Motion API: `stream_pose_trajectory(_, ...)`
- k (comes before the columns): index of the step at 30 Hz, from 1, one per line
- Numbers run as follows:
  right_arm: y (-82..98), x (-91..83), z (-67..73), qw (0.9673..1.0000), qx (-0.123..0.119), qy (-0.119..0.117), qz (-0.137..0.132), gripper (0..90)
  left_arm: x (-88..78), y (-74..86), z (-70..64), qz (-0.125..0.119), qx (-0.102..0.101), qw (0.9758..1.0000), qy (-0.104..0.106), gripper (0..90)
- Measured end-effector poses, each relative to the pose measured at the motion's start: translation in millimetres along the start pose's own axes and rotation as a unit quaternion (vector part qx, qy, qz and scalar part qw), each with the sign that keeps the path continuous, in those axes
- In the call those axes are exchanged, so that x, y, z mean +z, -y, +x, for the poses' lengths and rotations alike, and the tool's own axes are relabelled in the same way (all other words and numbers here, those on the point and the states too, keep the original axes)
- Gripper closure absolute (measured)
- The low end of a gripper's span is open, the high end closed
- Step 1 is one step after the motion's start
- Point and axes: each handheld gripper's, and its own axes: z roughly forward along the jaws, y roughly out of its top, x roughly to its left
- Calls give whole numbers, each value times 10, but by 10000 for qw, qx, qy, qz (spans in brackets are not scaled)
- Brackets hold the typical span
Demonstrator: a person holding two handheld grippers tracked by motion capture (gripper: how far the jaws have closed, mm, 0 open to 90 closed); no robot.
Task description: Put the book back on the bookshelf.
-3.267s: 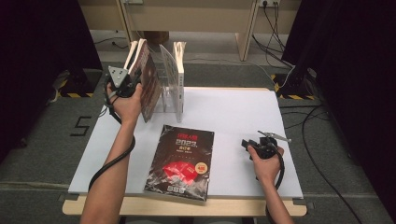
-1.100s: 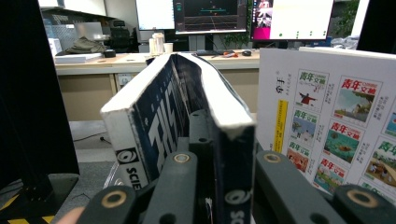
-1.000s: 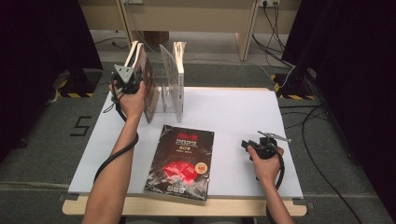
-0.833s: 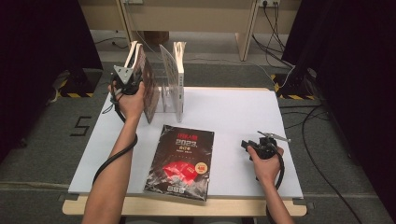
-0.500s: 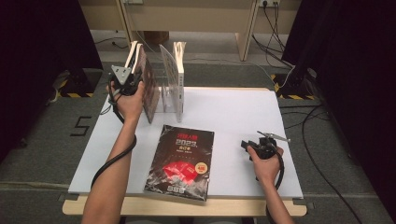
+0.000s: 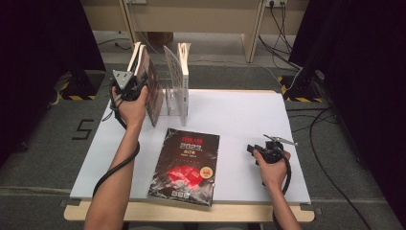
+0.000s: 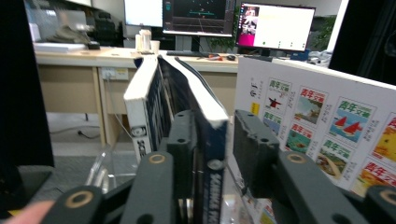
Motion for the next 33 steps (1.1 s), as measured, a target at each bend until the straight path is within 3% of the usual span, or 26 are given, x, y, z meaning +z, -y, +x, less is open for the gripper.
stream_pose_trajectory(7,10,18,4,10000,-6,-4,25,605,6,17,6,169,-188,9997,67,708)
stream_pose_trajectory(11,9,16,0,10000,-8,9,29,605,-10,32,-8,164,-124,9998,41,729)
stream_pose_trajectory(12,8,12,10,10000,77,-15,54,605,-17,37,-7,152,-139,9998,20,729)
stream_pose_trajectory(19,0,2,-13,10000,-8,14,9,604,-70,46,13,108,-254,9996,24,702)
stream_pose_trajectory(25,-4,-8,-8,10000,77,-1,20,603,-39,12,48,186,-275,9994,-43,710)
stream_pose_trajectory(33,0,6,-35,10000,36,-10,57,602,25,-23,49,310,-278,9990,-182,804)
